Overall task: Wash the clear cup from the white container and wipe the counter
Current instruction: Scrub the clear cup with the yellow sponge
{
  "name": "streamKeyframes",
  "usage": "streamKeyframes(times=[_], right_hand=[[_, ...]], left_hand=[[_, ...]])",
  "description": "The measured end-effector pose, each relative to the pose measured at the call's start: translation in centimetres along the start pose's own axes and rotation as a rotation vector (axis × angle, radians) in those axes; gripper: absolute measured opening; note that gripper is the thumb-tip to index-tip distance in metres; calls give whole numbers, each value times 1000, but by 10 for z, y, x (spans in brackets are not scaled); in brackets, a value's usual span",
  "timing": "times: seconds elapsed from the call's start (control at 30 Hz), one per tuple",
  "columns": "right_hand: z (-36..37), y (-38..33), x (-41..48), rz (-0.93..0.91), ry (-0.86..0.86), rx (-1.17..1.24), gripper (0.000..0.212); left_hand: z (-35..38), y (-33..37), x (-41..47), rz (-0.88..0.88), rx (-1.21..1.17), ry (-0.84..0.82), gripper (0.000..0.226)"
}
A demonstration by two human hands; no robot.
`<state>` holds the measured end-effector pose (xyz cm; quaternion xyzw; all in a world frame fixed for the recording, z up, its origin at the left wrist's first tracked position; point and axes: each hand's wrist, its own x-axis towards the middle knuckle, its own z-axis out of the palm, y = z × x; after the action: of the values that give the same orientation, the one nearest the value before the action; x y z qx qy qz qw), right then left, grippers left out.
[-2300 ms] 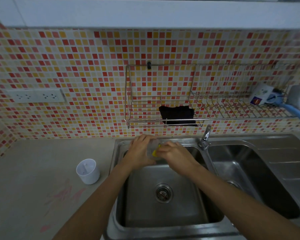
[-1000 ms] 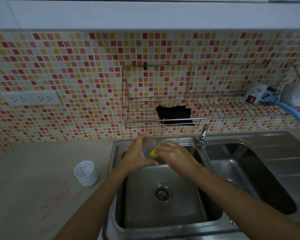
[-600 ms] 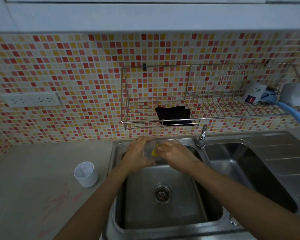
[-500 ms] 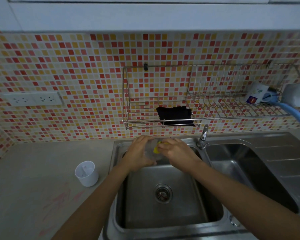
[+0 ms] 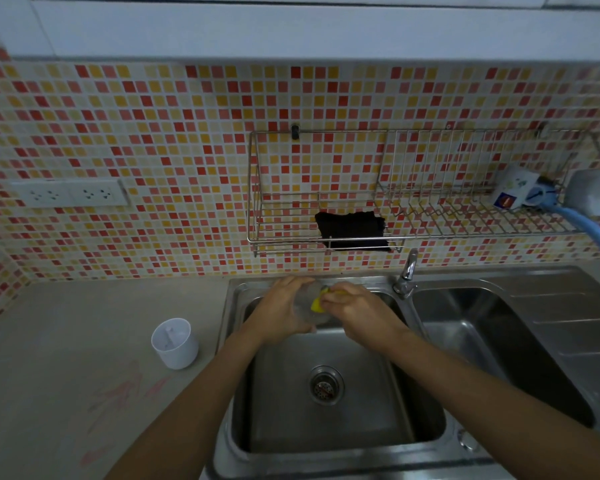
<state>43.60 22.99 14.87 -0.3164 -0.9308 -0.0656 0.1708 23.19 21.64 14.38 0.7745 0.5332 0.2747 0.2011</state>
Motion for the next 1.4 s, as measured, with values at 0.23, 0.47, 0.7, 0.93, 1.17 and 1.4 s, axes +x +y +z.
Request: streamKeyframes(times=[0.23,0.47,0.7,0.93,1.17,1.4], right_hand=[[-6,-13,-4,139,-62,324,30],[-12,0,2,3,10,66,27],[-13,-16,3,105,71,253,27],[-5,-4,5,95,-116,208,29],[2,10,7,-2,-64,-55,39],[11,-14,-1,153,-67,276,31]], left_hand=[[0,-5,-3,-39,-29,21,90],[-8,8,6,-64,-81,-16,93],[-4,15,5,-19,-26,139,86],[-1,6,6,3,152,63,88],[-1,7,4,33,83,44,88],[3,-4,-2,9,121,44,87]])
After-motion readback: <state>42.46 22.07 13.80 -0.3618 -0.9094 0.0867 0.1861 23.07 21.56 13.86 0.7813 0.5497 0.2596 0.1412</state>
